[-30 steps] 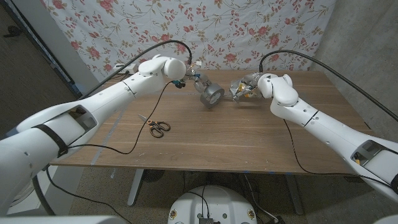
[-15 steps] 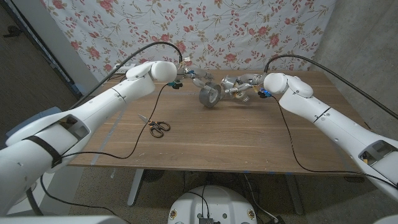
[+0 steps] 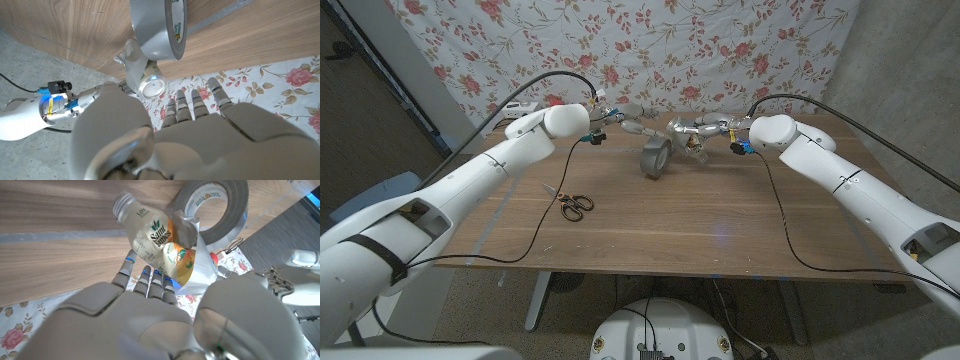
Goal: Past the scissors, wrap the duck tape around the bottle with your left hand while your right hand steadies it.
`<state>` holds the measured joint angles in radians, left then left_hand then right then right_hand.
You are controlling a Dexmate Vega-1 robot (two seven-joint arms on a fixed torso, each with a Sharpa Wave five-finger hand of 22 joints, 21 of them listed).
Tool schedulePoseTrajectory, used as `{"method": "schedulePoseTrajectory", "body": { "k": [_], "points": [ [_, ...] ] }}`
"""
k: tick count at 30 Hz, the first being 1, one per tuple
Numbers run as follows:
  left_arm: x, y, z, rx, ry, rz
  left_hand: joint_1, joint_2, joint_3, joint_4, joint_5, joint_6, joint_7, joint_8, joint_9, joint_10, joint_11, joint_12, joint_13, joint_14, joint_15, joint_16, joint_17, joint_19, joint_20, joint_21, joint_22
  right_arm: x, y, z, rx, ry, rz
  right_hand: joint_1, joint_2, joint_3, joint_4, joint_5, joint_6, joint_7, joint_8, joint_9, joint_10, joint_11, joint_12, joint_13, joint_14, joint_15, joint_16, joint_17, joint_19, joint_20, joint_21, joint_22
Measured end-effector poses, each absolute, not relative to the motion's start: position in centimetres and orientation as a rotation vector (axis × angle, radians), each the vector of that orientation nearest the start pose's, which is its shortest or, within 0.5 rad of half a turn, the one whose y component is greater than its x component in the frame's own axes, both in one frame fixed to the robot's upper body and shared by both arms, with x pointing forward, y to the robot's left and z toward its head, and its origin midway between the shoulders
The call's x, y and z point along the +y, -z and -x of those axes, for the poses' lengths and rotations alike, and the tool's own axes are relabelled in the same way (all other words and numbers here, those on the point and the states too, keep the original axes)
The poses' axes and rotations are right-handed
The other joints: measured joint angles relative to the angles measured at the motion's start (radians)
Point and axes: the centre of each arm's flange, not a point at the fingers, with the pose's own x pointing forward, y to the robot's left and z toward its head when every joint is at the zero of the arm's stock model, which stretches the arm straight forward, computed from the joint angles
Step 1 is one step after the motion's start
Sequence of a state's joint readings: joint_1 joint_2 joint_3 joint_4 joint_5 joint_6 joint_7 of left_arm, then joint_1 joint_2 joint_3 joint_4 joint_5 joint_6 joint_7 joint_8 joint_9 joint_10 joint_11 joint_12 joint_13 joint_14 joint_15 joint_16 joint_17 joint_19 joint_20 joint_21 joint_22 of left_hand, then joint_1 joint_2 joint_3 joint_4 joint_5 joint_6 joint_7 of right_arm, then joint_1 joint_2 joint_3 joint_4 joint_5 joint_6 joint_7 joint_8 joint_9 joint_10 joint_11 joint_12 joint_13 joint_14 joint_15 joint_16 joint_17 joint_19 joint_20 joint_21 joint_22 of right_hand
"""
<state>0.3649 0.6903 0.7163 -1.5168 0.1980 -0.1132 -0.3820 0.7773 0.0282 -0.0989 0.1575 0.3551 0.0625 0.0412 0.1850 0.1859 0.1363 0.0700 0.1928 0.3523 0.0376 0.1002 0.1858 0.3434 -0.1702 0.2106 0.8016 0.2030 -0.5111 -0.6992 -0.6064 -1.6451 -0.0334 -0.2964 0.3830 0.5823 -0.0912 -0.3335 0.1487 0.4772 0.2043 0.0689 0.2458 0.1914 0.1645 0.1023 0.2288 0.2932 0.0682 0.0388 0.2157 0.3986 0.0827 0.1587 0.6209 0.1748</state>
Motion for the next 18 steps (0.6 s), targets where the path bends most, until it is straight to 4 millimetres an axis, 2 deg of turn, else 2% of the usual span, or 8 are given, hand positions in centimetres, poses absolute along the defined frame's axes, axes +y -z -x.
{"method": "schedulePoseTrajectory", "body": {
  "k": [3, 9, 11, 14, 18],
  "points": [
    [17.2, -13.6, -61.7, -0.731, 0.474, -1.253, -0.017, 0.009, -0.004, 0.004, -0.001, -0.013, -0.006, 0.000, 0.000, -0.016, 0.009, 0.000, -0.005, -0.007, 0.007, 0.000, 0.000, 0.000, 0.000, 0.000, 0.000, -19.9, -9.5, -63.0, -0.415, -0.400, 0.993, -0.011, 0.011, 0.000, 0.000, 0.004, -0.009, -0.009, -0.014, 0.000, 0.000, 0.000, 0.000, -0.016, 0.000, 0.000, 0.000, -0.005, 0.003, -0.003, -0.004, 0.000],
    [19.0, -13.2, -61.7, -0.766, 0.506, -1.082, -0.033, 0.017, -0.008, 0.008, -0.008, -0.022, -0.011, 0.000, 0.000, -0.024, 0.016, 0.000, -0.009, -0.010, 0.010, 0.000, -0.005, 0.000, 0.000, -0.008, 0.004, -19.7, -9.3, -63.4, -0.456, -0.419, 0.918, -0.013, 0.014, 0.001, 0.000, 0.004, -0.011, -0.011, -0.015, 0.001, 0.000, -0.001, 0.000, -0.018, 0.006, 0.006, 0.000, -0.009, 0.013, -0.002, -0.007, 0.000],
    [19.6, -13.0, -61.7, -0.773, 0.512, -1.028, -0.032, 0.017, -0.008, 0.008, -0.008, -0.022, -0.011, 0.000, 0.000, -0.025, 0.018, 0.000, -0.009, -0.018, 0.007, 0.000, -0.005, 0.000, 0.000, -0.008, 0.004, -19.7, -9.1, -63.6, -0.457, -0.420, 0.908, -0.007, 0.022, 0.008, 0.000, 0.004, -0.007, -0.007, -0.015, 0.001, 0.001, -0.001, 0.003, -0.018, 0.011, 0.007, 0.000, -0.014, 0.014, -0.002, -0.009, 0.000],
    [19.9, -13.1, -61.5, -0.792, 0.529, -0.963, -0.040, 0.025, -0.008, 0.008, -0.008, -0.029, -0.018, 0.000, 0.000, -0.036, 0.018, 0.000, -0.009, -0.024, 0.013, 0.000, -0.007, 0.000, 0.000, -0.014, 0.004, -19.6, -9.2, -63.7, -0.503, -0.430, 0.846, -0.008, 0.029, 0.008, 0.000, 0.004, 0.007, -0.010, -0.016, 0.001, 0.019, -0.008, 0.003, -0.027, 0.019, -0.001, 0.008, -0.019, 0.019, 0.002, -0.011, 0.000],
    [21.3, -12.4, -61.7, -0.802, 0.527, -0.842, -0.051, 0.025, -0.012, 0.004, -0.016, -0.033, -0.022, 0.000, 0.000, -0.038, 0.019, 0.000, -0.014, -0.034, 0.012, 0.000, -0.010, 0.000, 0.000, -0.016, 0.004, -19.6, -9.1, -63.9, -0.537, -0.429, 0.796, -0.002, 0.034, 0.012, -0.004, 0.004, 0.013, -0.008, -0.012, 0.002, 0.029, -0.011, 0.003, -0.039, 0.028, -0.015, 0.008, -0.023, 0.019, 0.002, -0.016, 0.000]
  ]
}}
